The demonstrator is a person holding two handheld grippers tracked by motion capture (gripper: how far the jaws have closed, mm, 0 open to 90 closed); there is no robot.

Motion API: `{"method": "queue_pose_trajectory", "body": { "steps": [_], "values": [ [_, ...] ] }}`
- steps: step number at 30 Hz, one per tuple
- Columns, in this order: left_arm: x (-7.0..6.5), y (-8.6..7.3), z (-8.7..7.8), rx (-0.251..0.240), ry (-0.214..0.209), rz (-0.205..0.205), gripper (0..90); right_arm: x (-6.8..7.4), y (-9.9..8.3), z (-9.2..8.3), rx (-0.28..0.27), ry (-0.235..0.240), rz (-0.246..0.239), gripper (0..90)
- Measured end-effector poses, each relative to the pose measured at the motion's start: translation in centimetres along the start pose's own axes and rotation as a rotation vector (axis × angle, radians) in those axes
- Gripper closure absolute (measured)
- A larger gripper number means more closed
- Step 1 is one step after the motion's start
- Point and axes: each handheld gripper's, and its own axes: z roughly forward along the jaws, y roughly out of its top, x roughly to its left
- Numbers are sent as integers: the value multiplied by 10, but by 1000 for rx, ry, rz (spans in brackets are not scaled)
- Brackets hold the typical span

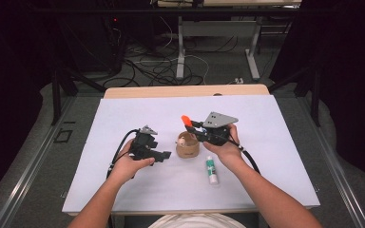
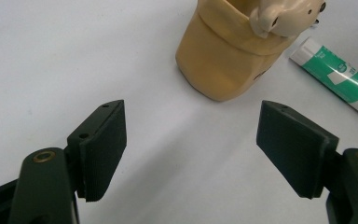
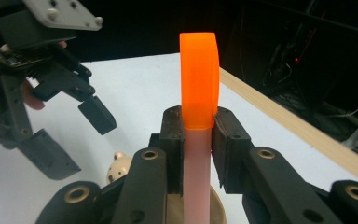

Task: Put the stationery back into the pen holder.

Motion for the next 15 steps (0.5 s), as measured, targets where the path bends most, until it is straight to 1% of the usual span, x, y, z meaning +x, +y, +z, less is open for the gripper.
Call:
{"method": "queue_pose_trajectory", "body": {
  "steps": [2, 4, 5, 6, 7, 9, 11, 12, 15],
  "values": [
    [0, 0, 0, -1, 7, 3, 246, 0, -3, 2, -13, -10, 23, 753],
    [1, 0, 0, -6, 7, -1, 245, 0, -6, 5, -18, -19, 24, 753],
    [0, -1, 0, -9, 4, -12, 245, 0, -8, 5, -10, -15, 22, 753],
    [1, -1, 0, -10, 4, -13, 245, 0, -9, 6, -9, -21, 19, 753],
    [1, -1, 0, -12, 3, -12, 245, 0, -11, 7, -7, -26, 6, 753],
    [1, -1, 0, -6, 0, -12, 245, 0, -14, 8, 1, -26, -5, 753],
    [1, -1, 1, 0, 0, -12, 245, 0, -17, 10, -6, -25, -12, 753],
    [1, -1, 1, 0, -1, -12, 244, 0, -18, 10, -8, -24, -5, 753],
    [1, -2, 2, 0, -3, -8, 245, 1, -23, 12, 3, -17, -9, 753]
  ]
}}
